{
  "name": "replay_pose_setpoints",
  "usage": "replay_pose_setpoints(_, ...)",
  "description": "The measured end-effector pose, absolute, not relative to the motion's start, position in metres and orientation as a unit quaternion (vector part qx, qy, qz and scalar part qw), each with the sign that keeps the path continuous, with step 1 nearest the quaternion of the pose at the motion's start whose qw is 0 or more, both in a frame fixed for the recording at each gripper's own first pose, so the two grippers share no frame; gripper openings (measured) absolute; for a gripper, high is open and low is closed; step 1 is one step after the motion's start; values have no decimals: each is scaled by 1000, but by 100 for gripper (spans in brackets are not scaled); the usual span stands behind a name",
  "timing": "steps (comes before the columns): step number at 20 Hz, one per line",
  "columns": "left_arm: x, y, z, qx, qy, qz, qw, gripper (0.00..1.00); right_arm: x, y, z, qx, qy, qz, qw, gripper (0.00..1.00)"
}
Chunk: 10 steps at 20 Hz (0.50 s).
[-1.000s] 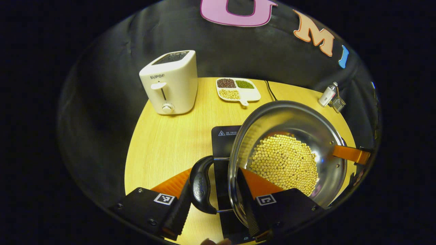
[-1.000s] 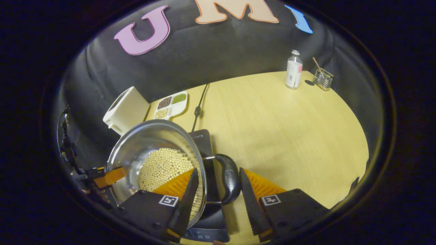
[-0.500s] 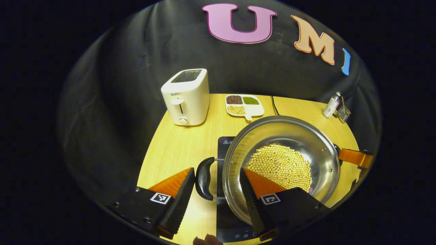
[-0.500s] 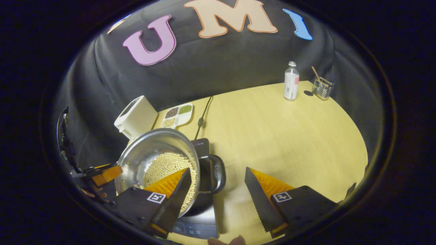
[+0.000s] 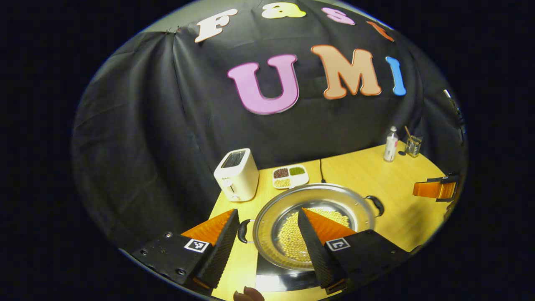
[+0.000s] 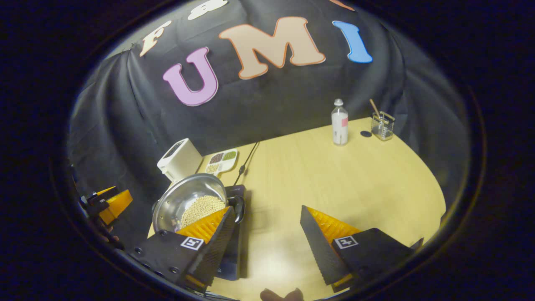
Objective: First push the handle of the pot to place it horizontally, then grasp the pot with both hands and set it on the induction cooktop.
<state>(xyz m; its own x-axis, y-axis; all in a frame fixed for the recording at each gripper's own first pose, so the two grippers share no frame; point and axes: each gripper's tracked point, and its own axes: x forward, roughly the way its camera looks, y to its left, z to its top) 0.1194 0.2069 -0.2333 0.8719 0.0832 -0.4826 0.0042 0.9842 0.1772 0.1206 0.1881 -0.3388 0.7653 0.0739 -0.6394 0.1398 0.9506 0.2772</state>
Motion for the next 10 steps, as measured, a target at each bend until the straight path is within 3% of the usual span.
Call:
replay_pose_setpoints(3,93,166,-202,76,225,31,971,86,97,153,-300,151,300,-2,942,97)
replay_pose_setpoints(6,62,125,-170,30,206,37,977,86,76,119,-252,145,248,8,958,93)
replay_pose_setpoints(10,33,83,-124,11,173,18,985,86,49,71,-185,134,161,-8,978,93)
